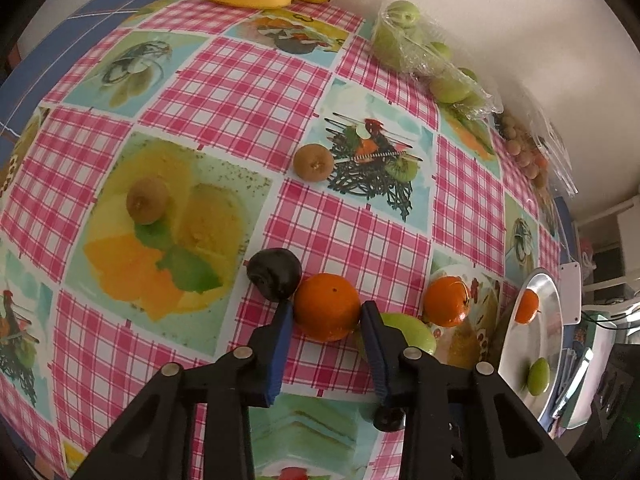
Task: Organize fruits
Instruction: 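Lift the dark plum with the right gripper while the left gripper grasps another tangerine, then carry the plum and tangerine in both grippers over the steel bowl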
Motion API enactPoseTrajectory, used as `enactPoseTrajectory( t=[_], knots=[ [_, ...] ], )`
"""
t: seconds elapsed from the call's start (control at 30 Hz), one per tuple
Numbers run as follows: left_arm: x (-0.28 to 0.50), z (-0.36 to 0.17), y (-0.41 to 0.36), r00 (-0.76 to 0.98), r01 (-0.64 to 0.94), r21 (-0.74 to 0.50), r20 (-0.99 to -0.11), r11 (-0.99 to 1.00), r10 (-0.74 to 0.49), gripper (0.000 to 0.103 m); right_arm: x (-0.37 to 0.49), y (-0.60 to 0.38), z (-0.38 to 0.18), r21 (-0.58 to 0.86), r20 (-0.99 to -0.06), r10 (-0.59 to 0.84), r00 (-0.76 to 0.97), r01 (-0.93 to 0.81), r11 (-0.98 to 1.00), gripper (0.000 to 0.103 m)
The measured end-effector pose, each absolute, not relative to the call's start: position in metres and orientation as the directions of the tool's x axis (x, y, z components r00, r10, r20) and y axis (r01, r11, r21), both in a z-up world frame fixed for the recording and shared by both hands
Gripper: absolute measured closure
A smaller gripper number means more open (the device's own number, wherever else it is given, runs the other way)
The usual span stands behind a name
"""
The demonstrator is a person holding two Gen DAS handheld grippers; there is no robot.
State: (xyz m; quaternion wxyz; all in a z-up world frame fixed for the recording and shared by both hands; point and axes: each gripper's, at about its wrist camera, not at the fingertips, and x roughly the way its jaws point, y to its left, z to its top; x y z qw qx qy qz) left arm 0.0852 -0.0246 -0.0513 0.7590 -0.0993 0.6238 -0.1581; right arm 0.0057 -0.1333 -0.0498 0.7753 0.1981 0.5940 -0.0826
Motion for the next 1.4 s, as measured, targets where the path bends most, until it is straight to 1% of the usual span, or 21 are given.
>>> enactPoseTrajectory(
  t=[0.23,0.5,0.7,1.13,1.4],
  knots=[
    [0.084,-0.039,-0.02,0.192,0.115,-0.373,-0.901,0.921,-0.389,0.067,0.002,-0.134,-0.039,0.221,-0.946,0.109,0.304,0.362,0.906,0.077],
    [0.083,-0.013,-0.012,0.24,0.119,-0.403,-0.875,0.907,-0.42,0.067,-0.007,-0.142,-0.007,0.255,-0.914,0.102,0.392,0.363,0.896,0.077],
    [0.083,-0.003,-0.01,0.266,0.117,-0.403,-0.868,0.908,-0.42,0.067,-0.011,-0.143,0.011,0.264,-0.895,0.089,0.437,0.359,0.895,0.077],
    [0.081,-0.003,-0.01,0.287,0.106,-0.367,-0.878,0.924,-0.382,0.067,-0.017,-0.158,0.006,0.278,-0.898,0.091,0.431,0.395,0.876,0.077],
    [0.075,0.001,-0.03,0.284,0.154,-0.347,-0.881,0.925,-0.378,0.067,-0.032,-0.192,0.005,0.295,-0.899,0.074,0.432,0.471,0.831,0.077]
  ],
)
